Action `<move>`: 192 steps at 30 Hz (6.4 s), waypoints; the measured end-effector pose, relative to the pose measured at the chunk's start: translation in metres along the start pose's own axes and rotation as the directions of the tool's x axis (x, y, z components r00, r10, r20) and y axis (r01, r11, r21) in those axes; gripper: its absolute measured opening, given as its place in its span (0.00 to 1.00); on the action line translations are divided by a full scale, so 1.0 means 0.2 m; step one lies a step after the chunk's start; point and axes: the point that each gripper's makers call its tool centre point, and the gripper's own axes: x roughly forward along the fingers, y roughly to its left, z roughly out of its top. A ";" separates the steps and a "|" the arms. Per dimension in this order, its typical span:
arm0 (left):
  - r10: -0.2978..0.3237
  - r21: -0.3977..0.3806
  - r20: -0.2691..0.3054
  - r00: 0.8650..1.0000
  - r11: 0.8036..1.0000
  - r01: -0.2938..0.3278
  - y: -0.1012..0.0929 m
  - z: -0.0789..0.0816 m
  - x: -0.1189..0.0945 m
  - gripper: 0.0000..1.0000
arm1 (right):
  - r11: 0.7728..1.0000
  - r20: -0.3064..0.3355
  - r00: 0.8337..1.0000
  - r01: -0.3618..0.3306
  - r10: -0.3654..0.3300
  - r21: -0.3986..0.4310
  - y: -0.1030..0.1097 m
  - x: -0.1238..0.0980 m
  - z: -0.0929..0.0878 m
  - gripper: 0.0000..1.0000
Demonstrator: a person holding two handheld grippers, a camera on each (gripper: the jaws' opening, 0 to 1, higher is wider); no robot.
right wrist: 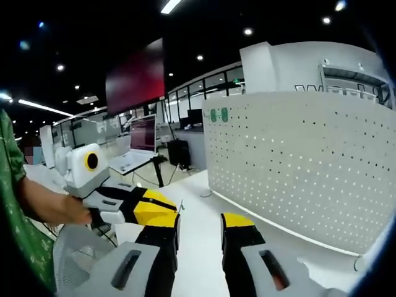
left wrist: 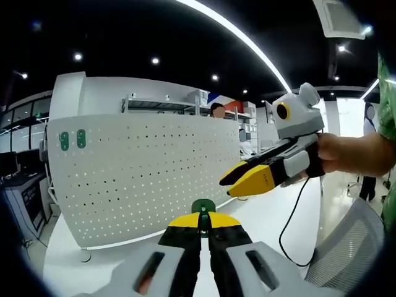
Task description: Insert the hook assembly into the mounting plate slot until the hook locks in place.
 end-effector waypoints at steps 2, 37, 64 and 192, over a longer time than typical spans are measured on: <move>0.005 0.000 0.007 1.000 1.000 -0.005 0.01 0.02 0.00 0.02 | 1.000 0.008 1.000 0.014 -0.014 -0.016 -0.01 -0.01 0.01 0.34; 0.265 -0.038 0.232 0.936 0.964 -0.263 0.40 0.52 0.03 0.02 | 0.984 0.141 0.983 0.137 -0.121 -0.110 -0.12 -0.27 0.17 0.70; 0.420 -0.037 0.316 0.851 0.901 -0.432 0.74 0.72 0.25 0.02 | 0.983 0.172 0.972 0.175 -0.162 -0.061 -0.20 -0.45 0.22 0.85; 0.550 0.094 0.312 0.775 0.794 -0.601 1.18 0.57 0.60 0.03 | 0.989 0.185 0.973 0.145 -0.140 -0.013 -0.24 -0.38 0.33 0.96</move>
